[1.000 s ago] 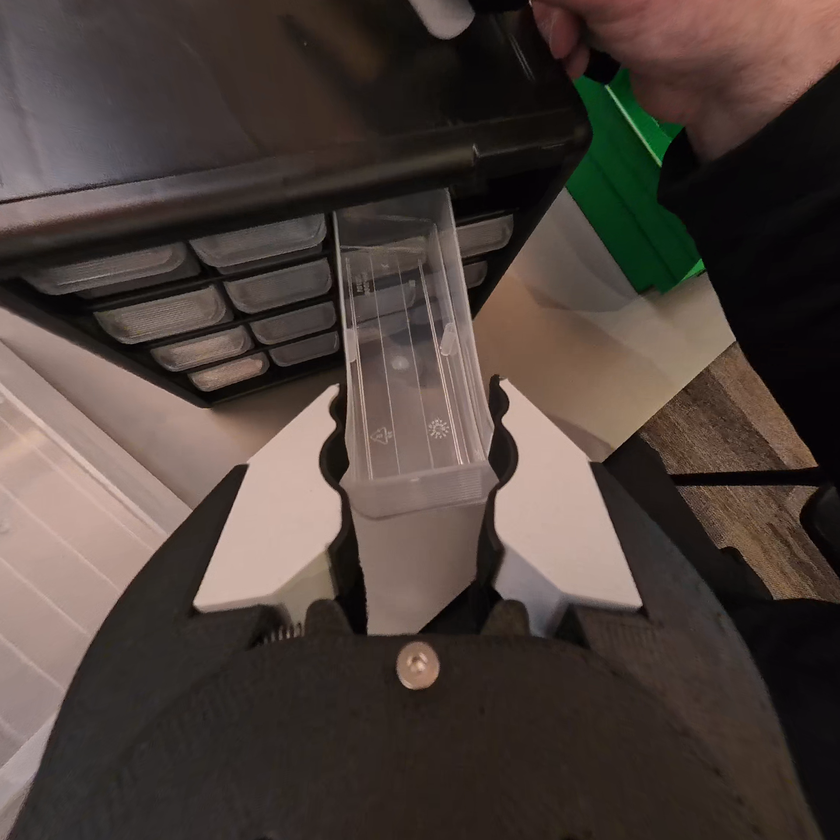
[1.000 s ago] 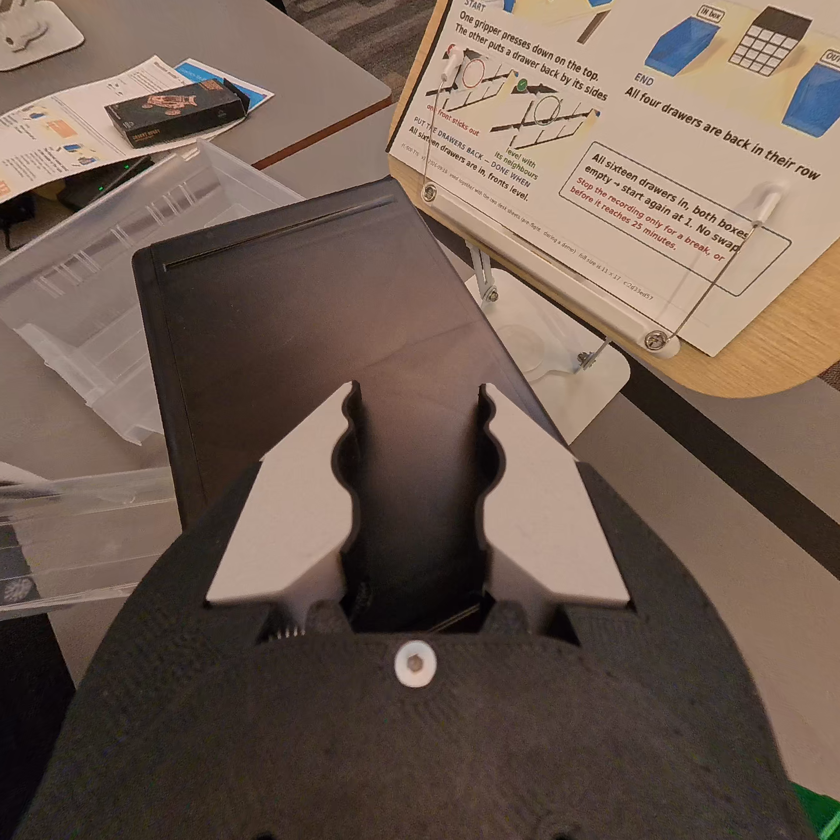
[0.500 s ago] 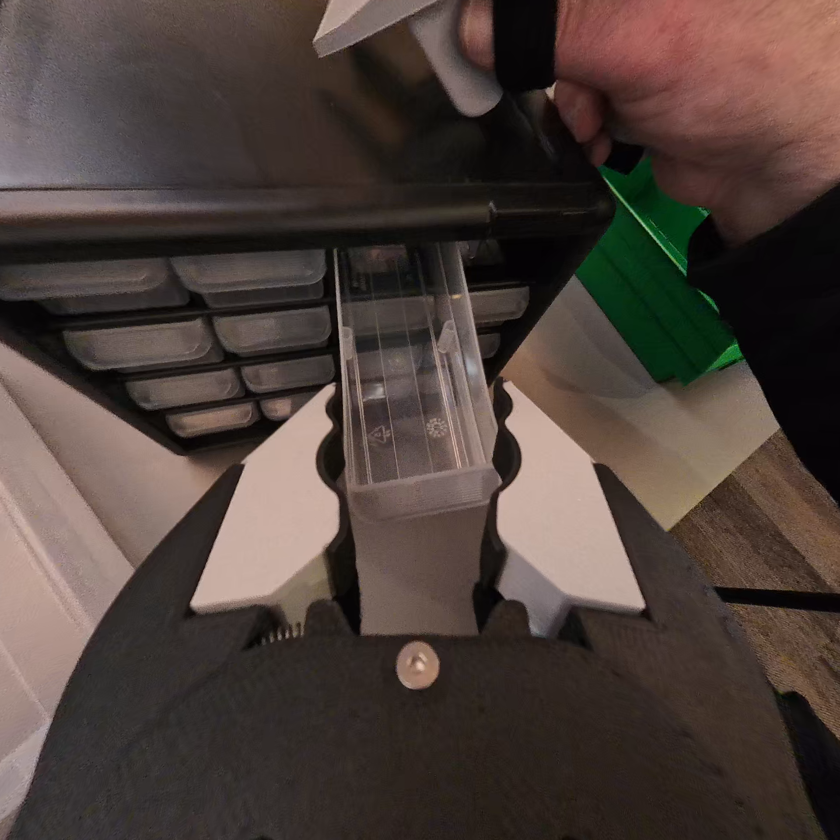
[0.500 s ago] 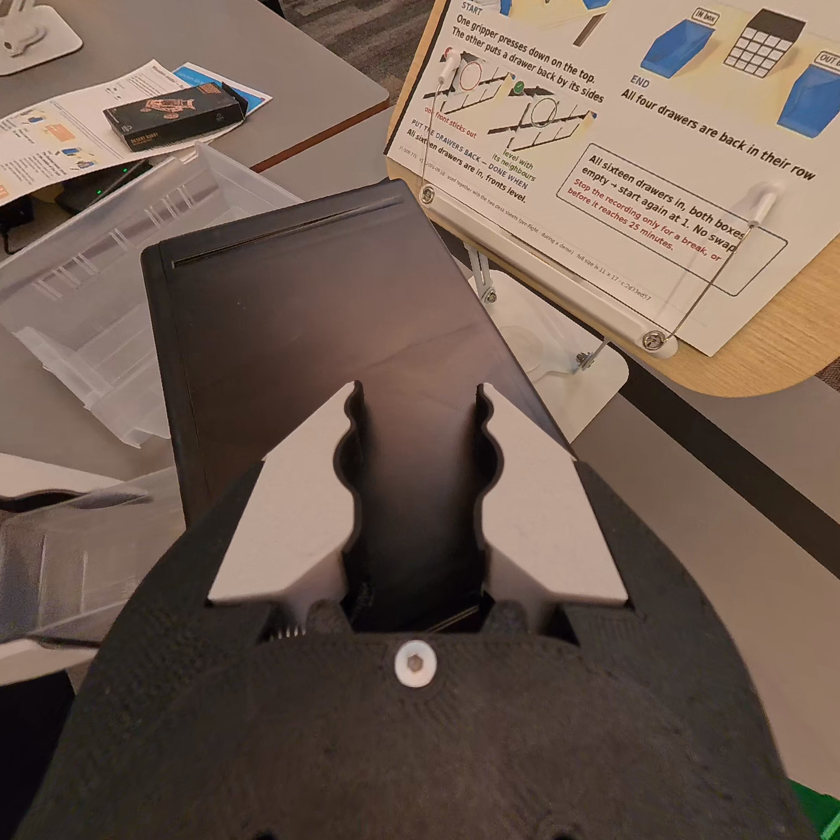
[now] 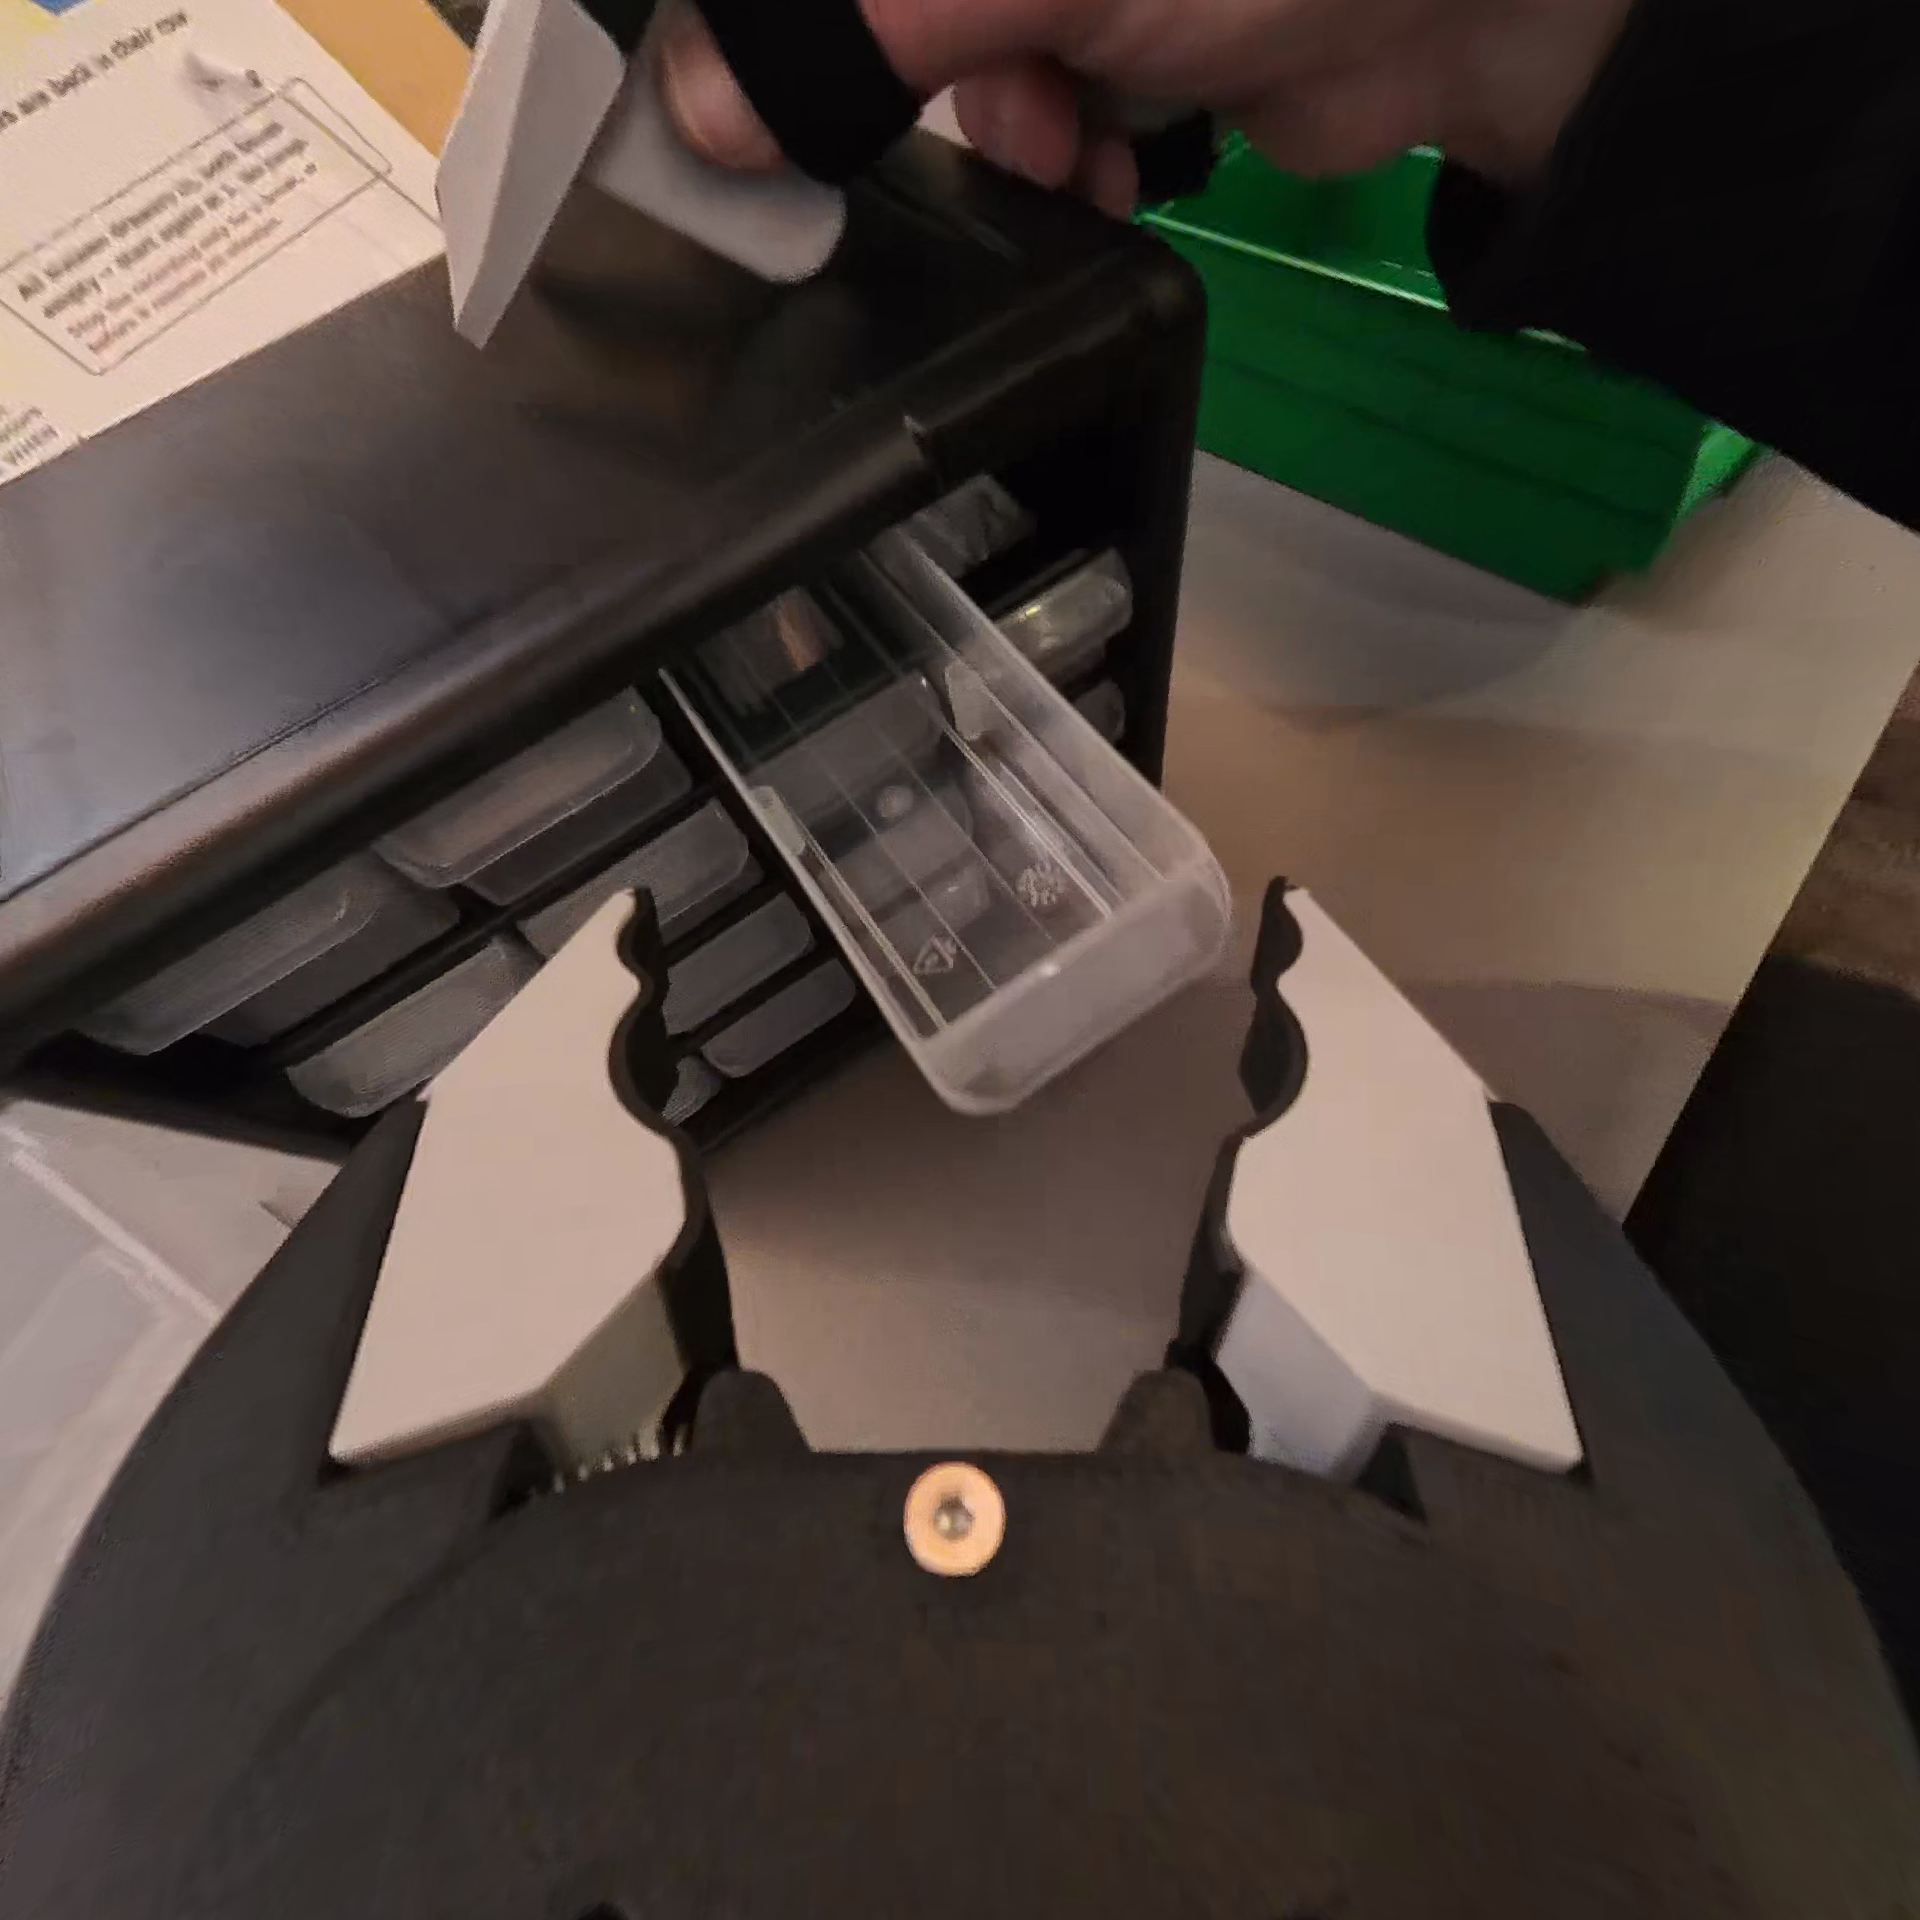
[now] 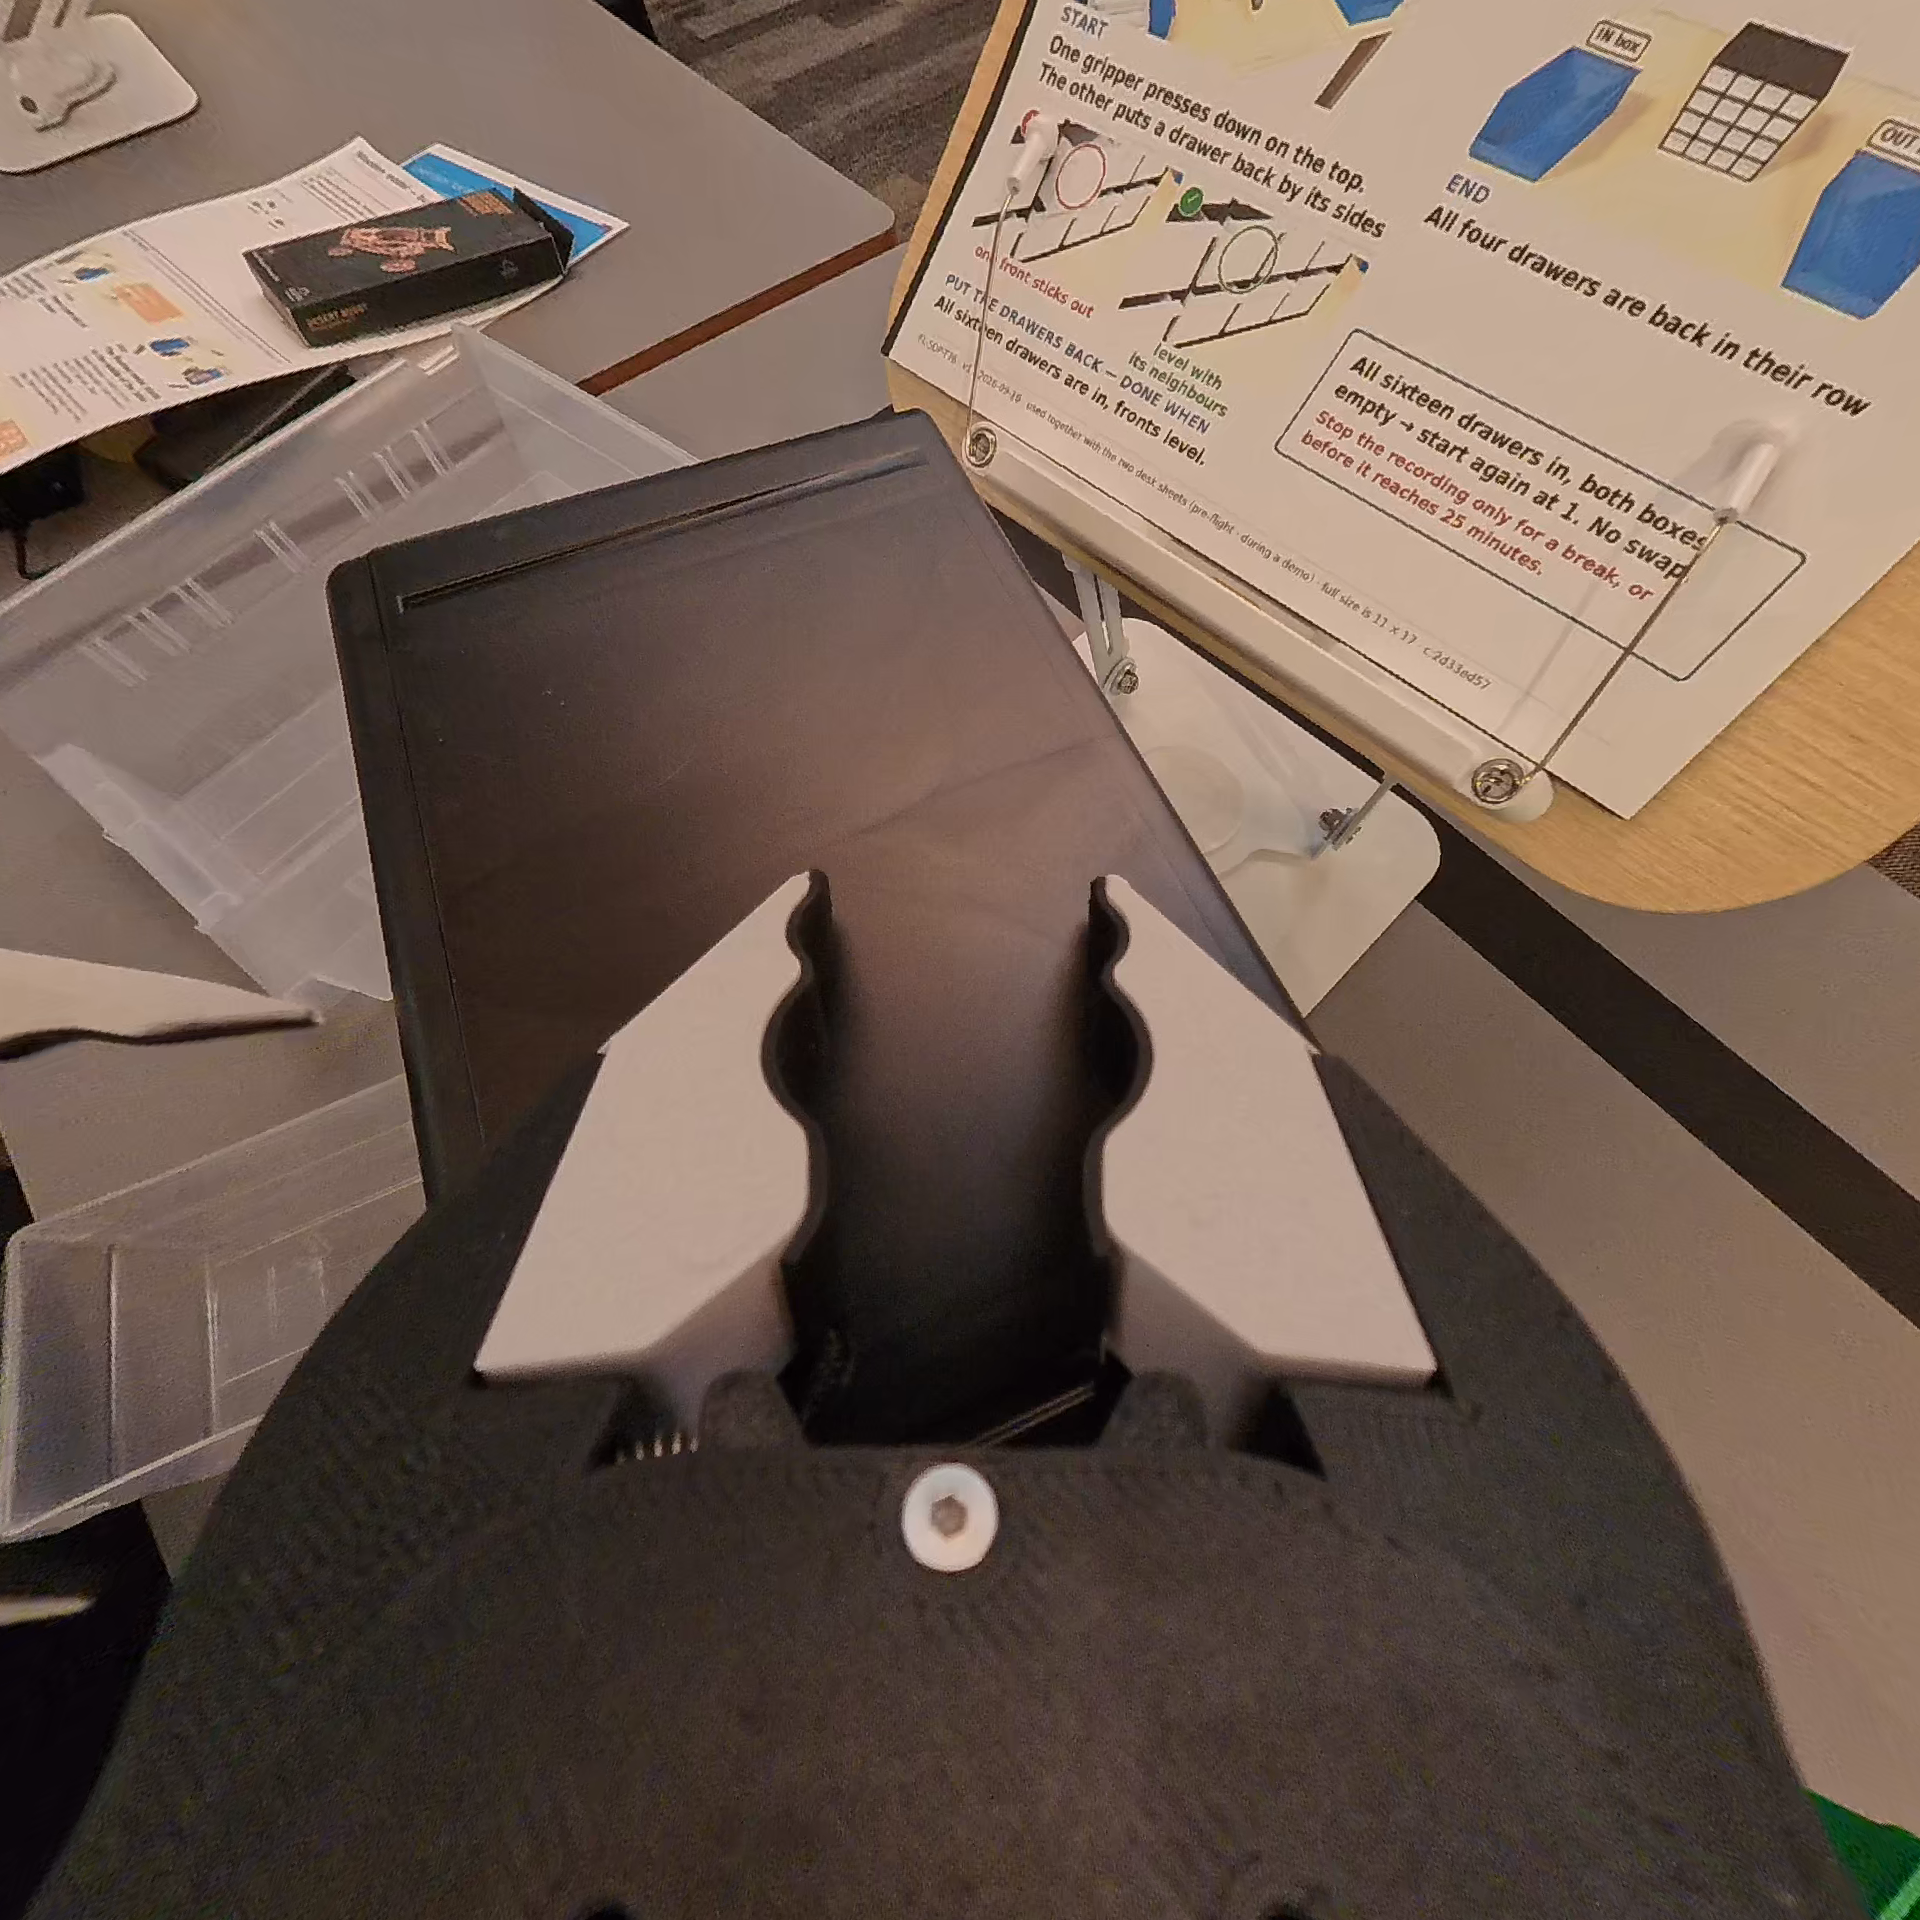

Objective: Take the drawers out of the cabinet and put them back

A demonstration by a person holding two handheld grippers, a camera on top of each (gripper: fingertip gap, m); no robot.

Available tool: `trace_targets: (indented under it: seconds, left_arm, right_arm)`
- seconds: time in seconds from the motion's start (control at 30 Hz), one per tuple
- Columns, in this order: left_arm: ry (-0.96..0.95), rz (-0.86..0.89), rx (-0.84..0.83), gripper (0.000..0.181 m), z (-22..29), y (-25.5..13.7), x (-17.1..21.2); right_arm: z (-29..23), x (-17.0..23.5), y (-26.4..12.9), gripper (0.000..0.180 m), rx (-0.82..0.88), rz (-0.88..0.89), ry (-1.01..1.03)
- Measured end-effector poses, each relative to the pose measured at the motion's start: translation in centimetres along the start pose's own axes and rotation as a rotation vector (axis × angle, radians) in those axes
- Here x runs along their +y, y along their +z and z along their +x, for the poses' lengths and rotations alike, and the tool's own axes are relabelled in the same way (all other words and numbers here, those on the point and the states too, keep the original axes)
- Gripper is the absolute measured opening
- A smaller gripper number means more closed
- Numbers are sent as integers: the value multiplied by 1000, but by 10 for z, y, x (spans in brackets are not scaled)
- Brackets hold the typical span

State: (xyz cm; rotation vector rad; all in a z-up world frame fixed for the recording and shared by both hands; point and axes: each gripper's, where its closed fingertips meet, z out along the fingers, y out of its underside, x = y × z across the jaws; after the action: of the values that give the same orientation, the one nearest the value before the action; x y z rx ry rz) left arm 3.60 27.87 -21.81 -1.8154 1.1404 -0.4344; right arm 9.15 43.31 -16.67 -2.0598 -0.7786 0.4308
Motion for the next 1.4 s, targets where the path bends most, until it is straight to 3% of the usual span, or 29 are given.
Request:
trace_targets:
  seconds: [0.23, 0.37, 0.47, 0.67, 0.8, 1.0, 1.1, 1.17, 1.23, 1.4]
  left_arm:
    - [136, 25, -67, 117, -30, -19, -10]
    - [199, -25, -115, 134, -46, 0, -18]
    - [241, -114, -244, 134, -72, 19, -14]
    - [234, -134, -374, 114, -100, 41, -25]
    - [212, -147, -365, 107, -98, 41, -23]
    - [250, -130, -430, 86, -121, -11, -19]
    - [81, -172, -503, 81, -174, -54, 5]
    - [-111, -247, -547, 85, -212, -79, 40]
    - [-235, -282, -591, 74, -244, -95, 75]
    - [-472, -337, -464, 62, -269, -63, 148]
  right_arm:
    - [0, 0, 0, 48, 2, 1, 0]
    - [0, 0, 0, 48, 2, 0, 1]
    - [0, 0, 0, 48, 3, 1, 1]
    - [0, 0, 0, 48, 2, 1, 0]
    - [0, 0, 0, 48, 1, 1, 0]
    - [0, 0, -1, 48, 0, 4, -1]
    - [0, 0, 0, 48, 0, 3, -1]
    - [0, 0, 0, 48, 1, 3, -1]
    - [0, 0, 0, 48, 2, 3, 0]
    - [1, 0, 0, 48, 2, 0, 1]
